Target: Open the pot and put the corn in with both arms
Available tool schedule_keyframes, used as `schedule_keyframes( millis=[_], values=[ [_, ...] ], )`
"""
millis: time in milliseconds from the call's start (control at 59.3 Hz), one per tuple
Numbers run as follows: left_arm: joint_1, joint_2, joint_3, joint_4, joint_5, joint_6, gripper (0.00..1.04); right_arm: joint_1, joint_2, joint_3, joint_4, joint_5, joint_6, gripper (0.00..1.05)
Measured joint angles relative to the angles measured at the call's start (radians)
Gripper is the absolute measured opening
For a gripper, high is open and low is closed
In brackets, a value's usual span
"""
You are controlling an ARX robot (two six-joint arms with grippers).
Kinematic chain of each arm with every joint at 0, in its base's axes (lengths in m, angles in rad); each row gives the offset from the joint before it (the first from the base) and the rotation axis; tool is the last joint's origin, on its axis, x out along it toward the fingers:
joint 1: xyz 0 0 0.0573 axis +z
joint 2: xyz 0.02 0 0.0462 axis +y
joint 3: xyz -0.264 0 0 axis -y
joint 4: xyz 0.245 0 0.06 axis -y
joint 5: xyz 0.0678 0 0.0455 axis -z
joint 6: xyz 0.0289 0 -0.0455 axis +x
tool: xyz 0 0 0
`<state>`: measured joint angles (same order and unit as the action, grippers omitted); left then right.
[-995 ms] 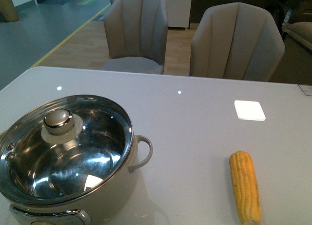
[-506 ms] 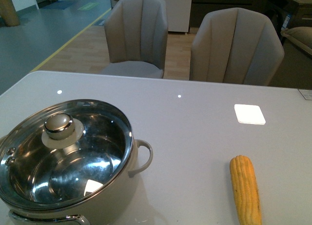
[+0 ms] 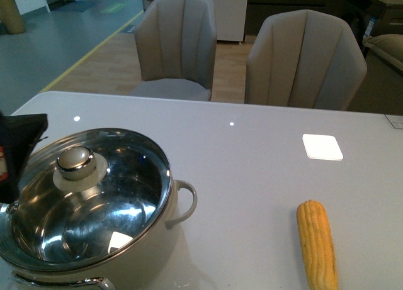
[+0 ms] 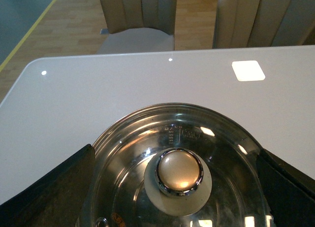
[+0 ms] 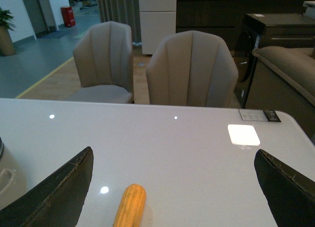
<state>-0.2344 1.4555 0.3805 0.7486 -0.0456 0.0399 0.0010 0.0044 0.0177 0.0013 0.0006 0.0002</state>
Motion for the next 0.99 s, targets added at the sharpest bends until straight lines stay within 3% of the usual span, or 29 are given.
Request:
schedule_keyframes(
  millis=[438,995],
  values=[
    [0.020,0.350,0.133,0.149,-0.017,-0.003,0.98,0.000,0.000,0.000,0.000,0.000,0.000,0.96],
    [0.011,0.506,0.179,0.204,-0.038,-0.029,0.98,0.000,0.000,0.000,0.000,0.000,0.000,0.96]
  ],
)
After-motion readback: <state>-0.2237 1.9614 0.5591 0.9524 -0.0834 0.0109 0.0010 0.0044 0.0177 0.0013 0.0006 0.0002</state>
